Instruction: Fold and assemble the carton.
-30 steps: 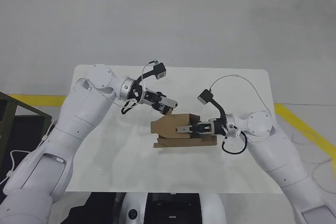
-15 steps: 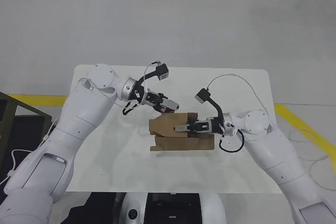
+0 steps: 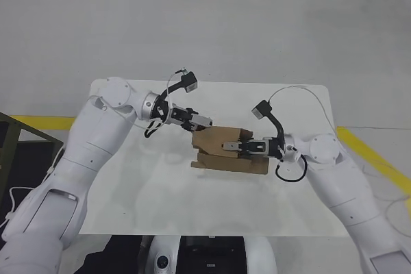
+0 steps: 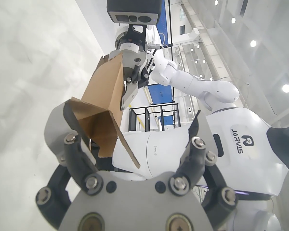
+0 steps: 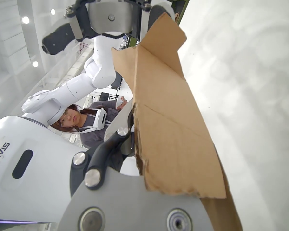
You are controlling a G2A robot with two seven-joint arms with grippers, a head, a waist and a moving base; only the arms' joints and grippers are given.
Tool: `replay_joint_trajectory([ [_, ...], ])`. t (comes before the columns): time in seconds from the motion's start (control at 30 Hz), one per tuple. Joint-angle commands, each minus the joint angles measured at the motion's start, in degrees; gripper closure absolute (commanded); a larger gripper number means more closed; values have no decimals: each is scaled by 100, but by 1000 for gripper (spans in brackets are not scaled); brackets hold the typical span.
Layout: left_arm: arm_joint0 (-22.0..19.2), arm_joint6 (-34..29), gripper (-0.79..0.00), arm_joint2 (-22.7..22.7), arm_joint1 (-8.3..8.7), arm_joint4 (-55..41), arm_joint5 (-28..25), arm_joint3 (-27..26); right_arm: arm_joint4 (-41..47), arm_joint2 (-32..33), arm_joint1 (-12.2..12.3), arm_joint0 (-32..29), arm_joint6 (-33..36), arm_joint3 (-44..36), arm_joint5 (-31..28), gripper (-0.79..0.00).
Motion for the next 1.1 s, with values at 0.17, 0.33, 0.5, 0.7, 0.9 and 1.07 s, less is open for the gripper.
replay_joint_trajectory([
  [0.17, 148, 41, -785, -88, 46, 46, 56, -290, 4, 191, 33, -91, -184, -35, 58, 0],
  [0.33, 194, 53, -785, -87, 55, 70, 95, -439, 11, 324, 53, -144, -334, -60, 108, 0],
  [0.5, 205, 38, -785, -50, 53, 96, 126, -530, 34, 430, 60, -210, -565, -87, 144, 0],
  [0.7, 220, 7, -785, -47, 58, 86, 147, -614, 8, 526, 65, -274, -814, -87, 214, 0],
  [0.9, 215, -28, -785, 12, 50, 88, 196, -733, -61, 604, 62, -369, -1144, -174, 248, 0],
  [1.07, 177, -27, -785, 109, 23, 89, 214, -789, -83, 668, 60, -461, -1368, -240, 262, 0],
])
